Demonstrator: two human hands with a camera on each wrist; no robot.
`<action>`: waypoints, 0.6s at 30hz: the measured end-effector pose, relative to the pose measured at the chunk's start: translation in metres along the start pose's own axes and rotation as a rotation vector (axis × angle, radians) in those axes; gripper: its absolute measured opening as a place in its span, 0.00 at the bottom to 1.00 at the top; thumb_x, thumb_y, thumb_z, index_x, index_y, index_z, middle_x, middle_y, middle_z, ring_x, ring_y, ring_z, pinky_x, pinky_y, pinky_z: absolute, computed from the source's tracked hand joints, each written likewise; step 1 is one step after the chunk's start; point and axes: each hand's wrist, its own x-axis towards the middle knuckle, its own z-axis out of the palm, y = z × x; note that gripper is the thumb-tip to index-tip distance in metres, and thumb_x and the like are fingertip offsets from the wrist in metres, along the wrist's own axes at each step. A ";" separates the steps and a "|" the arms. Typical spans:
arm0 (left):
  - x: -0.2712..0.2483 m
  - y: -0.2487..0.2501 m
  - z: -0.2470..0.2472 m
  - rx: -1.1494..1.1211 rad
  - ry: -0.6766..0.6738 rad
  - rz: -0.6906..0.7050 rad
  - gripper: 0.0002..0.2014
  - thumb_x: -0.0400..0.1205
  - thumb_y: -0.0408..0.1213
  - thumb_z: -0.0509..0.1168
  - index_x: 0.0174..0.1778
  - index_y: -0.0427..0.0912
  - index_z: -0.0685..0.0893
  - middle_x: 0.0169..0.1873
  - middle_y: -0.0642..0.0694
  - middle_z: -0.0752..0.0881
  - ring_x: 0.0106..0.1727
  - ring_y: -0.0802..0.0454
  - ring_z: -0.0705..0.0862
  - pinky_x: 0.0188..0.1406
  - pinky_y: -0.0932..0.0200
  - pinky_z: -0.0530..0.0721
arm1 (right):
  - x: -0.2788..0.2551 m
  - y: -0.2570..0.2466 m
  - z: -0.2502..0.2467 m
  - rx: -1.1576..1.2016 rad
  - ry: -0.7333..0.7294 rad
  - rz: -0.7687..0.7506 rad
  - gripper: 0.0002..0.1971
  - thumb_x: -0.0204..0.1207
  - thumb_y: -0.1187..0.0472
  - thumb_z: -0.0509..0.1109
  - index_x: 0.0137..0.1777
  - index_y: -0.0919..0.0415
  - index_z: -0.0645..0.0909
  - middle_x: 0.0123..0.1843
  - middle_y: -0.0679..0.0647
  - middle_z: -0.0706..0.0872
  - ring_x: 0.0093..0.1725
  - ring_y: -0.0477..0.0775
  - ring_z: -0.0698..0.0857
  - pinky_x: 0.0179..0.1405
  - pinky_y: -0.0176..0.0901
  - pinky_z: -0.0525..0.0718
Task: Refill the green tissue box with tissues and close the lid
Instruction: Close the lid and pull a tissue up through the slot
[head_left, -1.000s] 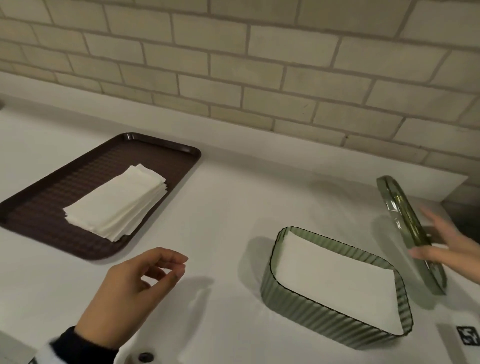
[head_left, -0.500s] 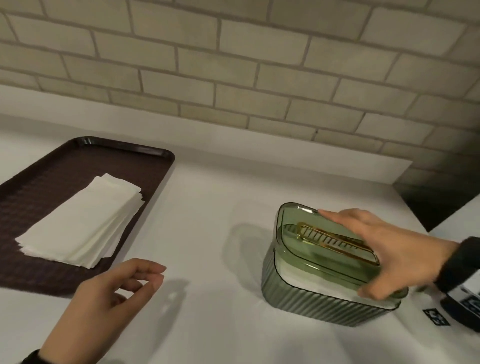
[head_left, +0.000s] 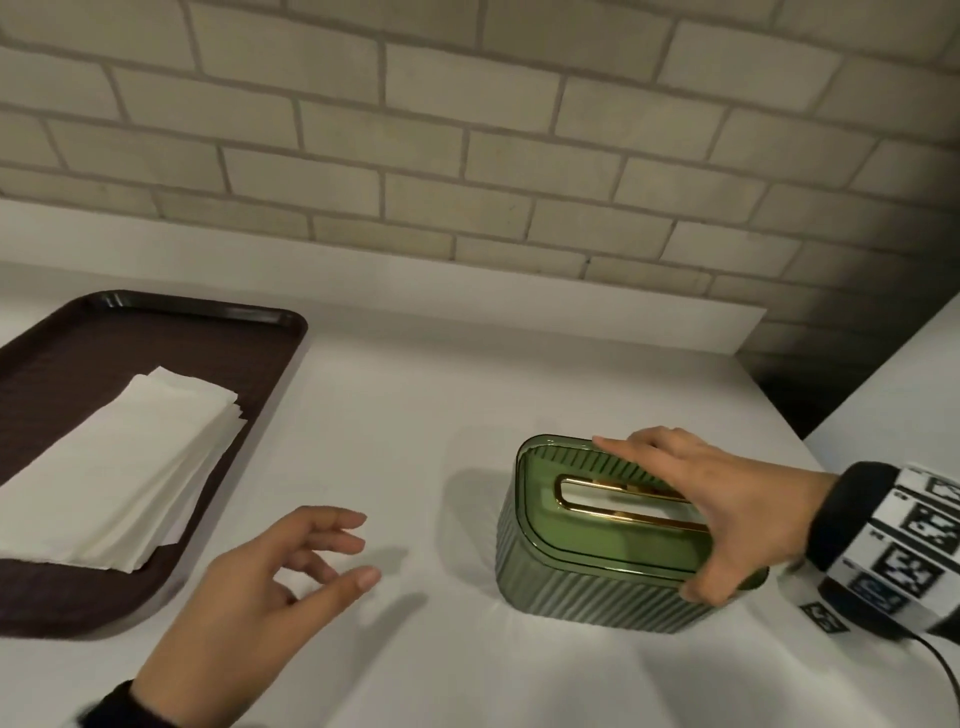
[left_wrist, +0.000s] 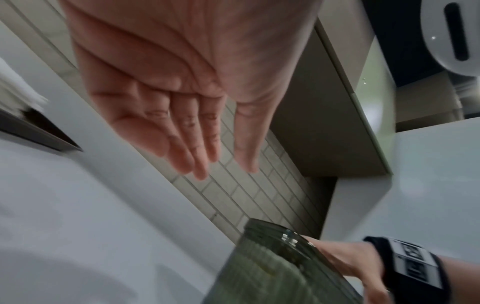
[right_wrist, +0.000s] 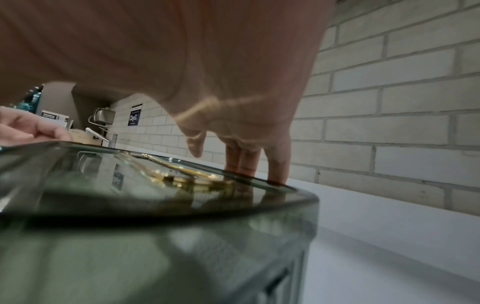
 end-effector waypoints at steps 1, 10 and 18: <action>0.001 0.004 0.006 0.018 -0.029 0.023 0.33 0.51 0.73 0.72 0.52 0.70 0.80 0.47 0.67 0.87 0.46 0.62 0.84 0.31 0.68 0.82 | 0.000 0.001 0.001 -0.010 -0.004 -0.004 0.64 0.51 0.41 0.80 0.78 0.31 0.35 0.69 0.35 0.56 0.70 0.42 0.62 0.73 0.41 0.72; 0.042 0.066 0.076 0.326 -0.390 0.294 0.58 0.51 0.69 0.74 0.73 0.74 0.45 0.70 0.80 0.51 0.75 0.77 0.50 0.75 0.72 0.54 | -0.003 0.014 0.017 0.032 0.076 -0.062 0.66 0.53 0.38 0.80 0.77 0.31 0.30 0.76 0.35 0.50 0.75 0.45 0.56 0.80 0.47 0.60; 0.070 0.093 0.127 0.684 -0.514 0.232 0.66 0.58 0.69 0.73 0.81 0.55 0.34 0.81 0.58 0.37 0.82 0.58 0.36 0.83 0.50 0.45 | -0.022 0.042 0.055 0.476 0.224 -0.029 0.72 0.43 0.34 0.84 0.76 0.26 0.31 0.79 0.28 0.35 0.82 0.38 0.40 0.84 0.51 0.51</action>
